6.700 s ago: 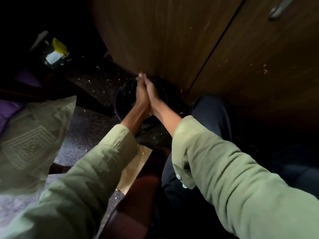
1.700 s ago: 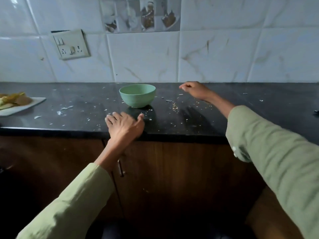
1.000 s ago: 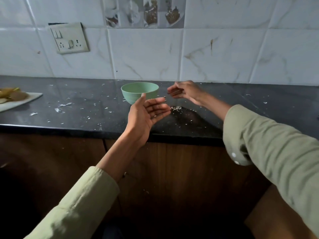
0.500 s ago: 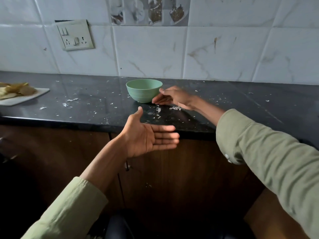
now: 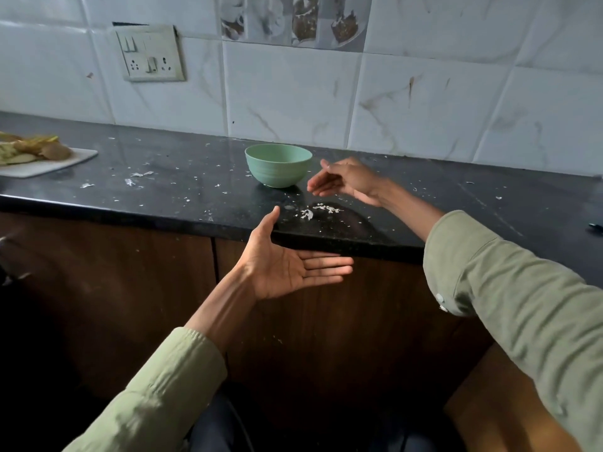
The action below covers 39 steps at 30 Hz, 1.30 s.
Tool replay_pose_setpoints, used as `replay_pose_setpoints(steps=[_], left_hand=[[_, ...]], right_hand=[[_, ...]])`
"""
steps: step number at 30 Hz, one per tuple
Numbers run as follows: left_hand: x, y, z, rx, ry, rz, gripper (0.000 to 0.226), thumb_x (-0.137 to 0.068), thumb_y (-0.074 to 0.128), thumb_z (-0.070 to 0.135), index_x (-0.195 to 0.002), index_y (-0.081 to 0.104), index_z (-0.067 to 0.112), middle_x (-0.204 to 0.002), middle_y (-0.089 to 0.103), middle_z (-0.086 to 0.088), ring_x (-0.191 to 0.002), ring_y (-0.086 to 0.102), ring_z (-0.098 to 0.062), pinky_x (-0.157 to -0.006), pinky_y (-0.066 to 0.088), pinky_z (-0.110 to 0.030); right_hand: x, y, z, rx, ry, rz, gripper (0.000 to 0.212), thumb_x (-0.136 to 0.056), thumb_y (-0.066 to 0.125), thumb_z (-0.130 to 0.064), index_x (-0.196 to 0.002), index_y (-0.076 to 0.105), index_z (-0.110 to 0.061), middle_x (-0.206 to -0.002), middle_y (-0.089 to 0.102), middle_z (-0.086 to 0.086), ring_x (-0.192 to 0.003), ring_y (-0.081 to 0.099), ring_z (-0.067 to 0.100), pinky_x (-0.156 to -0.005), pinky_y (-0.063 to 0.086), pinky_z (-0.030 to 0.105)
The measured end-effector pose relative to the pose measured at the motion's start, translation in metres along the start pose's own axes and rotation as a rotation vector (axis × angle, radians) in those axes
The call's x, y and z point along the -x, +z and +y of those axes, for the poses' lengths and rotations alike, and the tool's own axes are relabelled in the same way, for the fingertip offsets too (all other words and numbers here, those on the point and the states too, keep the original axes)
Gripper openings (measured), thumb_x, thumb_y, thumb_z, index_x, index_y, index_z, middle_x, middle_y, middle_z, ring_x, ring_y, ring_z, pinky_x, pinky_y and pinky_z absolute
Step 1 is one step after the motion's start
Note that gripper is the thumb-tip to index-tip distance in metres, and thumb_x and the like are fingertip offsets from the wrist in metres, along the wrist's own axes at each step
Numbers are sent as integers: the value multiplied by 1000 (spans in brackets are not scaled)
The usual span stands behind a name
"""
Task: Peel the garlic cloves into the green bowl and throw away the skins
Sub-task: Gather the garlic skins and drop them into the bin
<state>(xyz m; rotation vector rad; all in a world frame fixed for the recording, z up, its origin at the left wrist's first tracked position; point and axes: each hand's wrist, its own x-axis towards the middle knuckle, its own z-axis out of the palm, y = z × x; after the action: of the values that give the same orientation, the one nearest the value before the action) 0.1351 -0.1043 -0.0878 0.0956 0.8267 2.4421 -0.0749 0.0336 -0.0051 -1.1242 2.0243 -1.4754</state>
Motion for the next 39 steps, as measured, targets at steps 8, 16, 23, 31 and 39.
replay_pose_setpoints(steps=[8,16,23,31,39], left_hand=[[1,0,3,31,-3,-67,135,-80,48,93,-155,24,-15,-156,27,-46,-150,28,-57,-129,13,-59],[-4,8,4,179,72,-46,105,-88,53,83,-156,37,6,-152,25,-53,-145,25,-68,-126,15,-67],[-3,3,4,239,140,40,100,-89,65,72,-164,26,20,-156,30,-44,-140,33,-70,-113,28,-79],[-3,9,0,168,152,53,83,-98,47,75,-153,44,13,-150,43,-42,-135,36,-73,-119,25,-73],[21,0,-7,130,168,93,106,-91,63,69,-151,35,-13,-146,42,-48,-138,44,-62,-122,31,-62]], right_hand=[[12,46,0,-75,3,15,48,-113,40,-24,-110,70,14,-111,75,25,-105,73,31,-93,59,31],[56,105,-24,-81,-86,-86,53,-112,42,-28,-106,71,16,-107,75,26,-104,73,33,-96,58,35],[71,130,-30,-84,-145,-21,50,-112,44,-22,-95,73,15,-90,77,19,-86,73,24,-82,61,29],[75,119,-29,-194,-125,63,51,-112,44,-25,-100,69,18,-97,73,29,-90,73,34,-84,62,34],[78,133,-23,-381,-129,40,49,-112,43,-24,-109,66,19,-111,70,32,-105,70,41,-97,58,41]])
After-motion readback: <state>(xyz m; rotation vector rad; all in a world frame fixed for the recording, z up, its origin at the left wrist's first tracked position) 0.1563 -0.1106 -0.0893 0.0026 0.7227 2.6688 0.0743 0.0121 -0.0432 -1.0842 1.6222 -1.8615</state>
